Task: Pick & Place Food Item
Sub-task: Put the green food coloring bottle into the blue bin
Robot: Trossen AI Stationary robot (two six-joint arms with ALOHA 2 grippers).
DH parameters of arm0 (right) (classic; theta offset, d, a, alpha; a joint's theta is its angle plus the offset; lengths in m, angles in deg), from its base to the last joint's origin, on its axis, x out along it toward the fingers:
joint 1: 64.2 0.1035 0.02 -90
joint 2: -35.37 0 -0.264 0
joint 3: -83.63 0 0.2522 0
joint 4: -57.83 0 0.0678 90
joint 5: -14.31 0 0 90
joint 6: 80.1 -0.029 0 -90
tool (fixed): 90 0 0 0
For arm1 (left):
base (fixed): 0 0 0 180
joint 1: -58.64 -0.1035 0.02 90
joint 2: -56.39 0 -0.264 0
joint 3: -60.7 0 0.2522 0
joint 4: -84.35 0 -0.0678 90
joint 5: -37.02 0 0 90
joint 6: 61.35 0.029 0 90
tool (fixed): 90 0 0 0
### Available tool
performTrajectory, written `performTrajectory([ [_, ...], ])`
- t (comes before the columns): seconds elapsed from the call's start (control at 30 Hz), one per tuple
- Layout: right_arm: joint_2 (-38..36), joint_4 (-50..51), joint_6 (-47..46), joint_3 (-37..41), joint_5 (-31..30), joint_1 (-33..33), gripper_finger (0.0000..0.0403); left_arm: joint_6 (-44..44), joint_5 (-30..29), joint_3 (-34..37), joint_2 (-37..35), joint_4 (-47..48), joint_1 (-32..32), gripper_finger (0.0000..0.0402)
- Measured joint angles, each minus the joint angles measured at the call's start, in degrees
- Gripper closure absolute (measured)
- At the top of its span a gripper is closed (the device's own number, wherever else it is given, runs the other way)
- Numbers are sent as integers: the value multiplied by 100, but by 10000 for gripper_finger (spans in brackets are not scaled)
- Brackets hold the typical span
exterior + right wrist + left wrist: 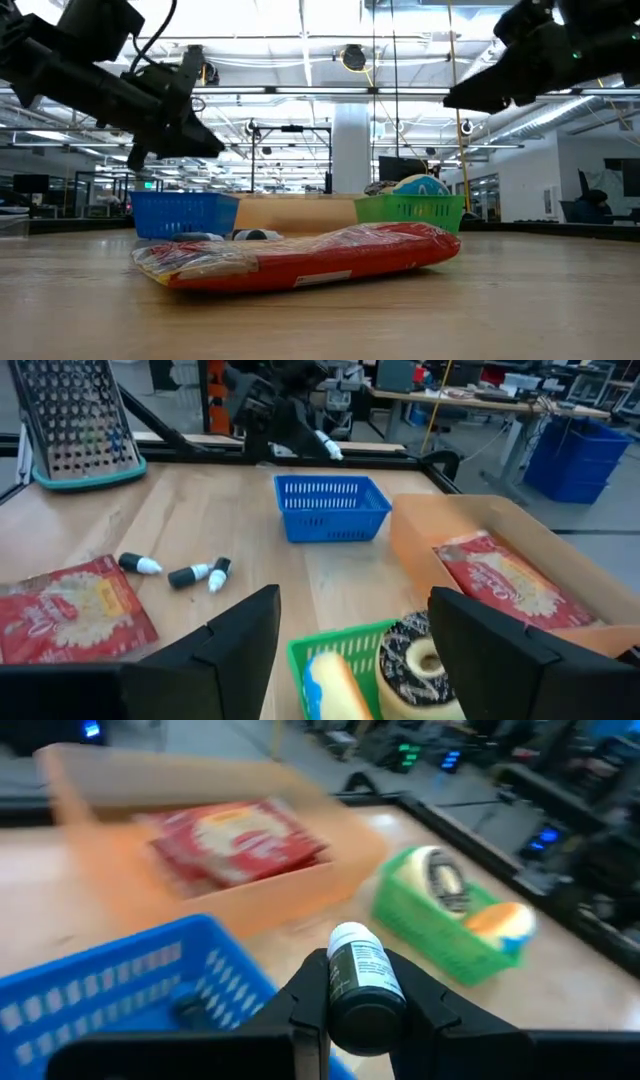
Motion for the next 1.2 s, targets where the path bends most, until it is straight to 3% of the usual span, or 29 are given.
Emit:
performTrajectory([
  [0.23, -348, -110, 49, 292, -6, -2, 161, -970, -436, 0, 101, 765, 0, 341],
  [0.57, -375, -345, 154, 310, -4, -2, 161, -1377, -511, -2, 440, 726, -20, 337],
  [0.87, -375, -380, 101, 308, -3, -2, 161, -1397, -465, -2, 516, 756, -22, 307],
  [1.2, -375, -380, -45, 305, 18, 1, 161, -1379, -453, -2, 516, 754, -22, 304],
])
